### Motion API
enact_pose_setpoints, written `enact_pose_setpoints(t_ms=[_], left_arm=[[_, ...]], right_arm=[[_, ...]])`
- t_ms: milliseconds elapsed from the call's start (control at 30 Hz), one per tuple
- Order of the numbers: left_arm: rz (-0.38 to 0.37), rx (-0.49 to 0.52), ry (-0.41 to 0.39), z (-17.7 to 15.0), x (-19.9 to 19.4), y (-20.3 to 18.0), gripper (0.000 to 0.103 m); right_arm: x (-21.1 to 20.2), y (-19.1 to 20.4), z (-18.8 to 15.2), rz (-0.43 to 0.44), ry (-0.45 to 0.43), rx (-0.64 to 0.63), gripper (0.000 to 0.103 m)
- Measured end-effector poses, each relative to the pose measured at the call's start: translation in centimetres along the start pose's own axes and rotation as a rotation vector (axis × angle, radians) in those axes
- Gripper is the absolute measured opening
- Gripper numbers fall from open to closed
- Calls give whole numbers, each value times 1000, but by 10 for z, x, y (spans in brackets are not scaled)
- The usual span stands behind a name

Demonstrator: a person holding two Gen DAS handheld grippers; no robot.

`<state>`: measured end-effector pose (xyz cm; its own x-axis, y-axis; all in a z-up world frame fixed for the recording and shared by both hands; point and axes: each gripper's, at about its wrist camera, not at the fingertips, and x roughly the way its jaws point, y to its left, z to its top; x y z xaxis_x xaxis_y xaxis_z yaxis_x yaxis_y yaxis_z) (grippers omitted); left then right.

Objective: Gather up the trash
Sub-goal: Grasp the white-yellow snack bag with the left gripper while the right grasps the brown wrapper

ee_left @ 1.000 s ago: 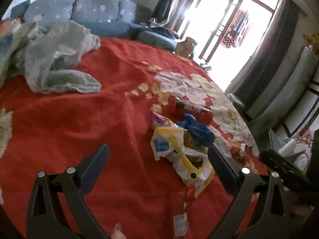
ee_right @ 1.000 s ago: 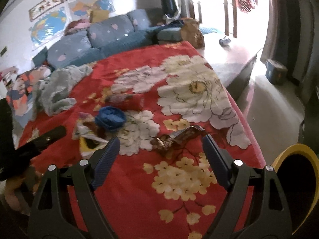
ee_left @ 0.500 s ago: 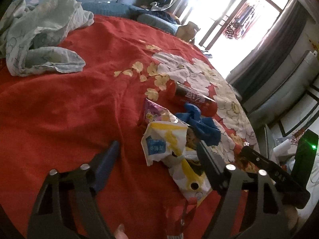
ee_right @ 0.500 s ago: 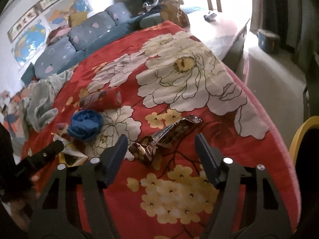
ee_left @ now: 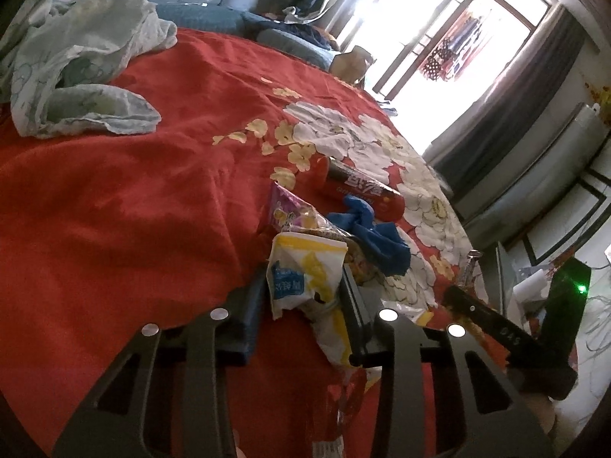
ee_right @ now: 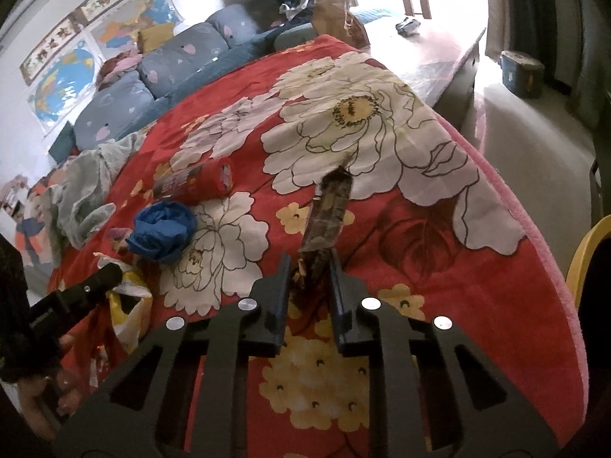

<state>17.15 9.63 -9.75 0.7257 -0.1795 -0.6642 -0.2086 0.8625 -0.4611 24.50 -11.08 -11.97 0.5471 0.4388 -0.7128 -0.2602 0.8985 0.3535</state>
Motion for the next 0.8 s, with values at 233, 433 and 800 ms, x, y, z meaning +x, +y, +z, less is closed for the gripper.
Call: enact_pose_setpoints(t_ms=[233,433,800], left_arm=[[-6,0,-48,-1,-16,-1,34],[-18,28,-94,3,-30,-9,33],[-45,70,-154,5,-54,-29,33]], right_arm=[[-9,5,-3,12,-13,-46,8],[-17,11,-3,24,-23,-80,8],[-41,20,-3,61,-41,-124,8]])
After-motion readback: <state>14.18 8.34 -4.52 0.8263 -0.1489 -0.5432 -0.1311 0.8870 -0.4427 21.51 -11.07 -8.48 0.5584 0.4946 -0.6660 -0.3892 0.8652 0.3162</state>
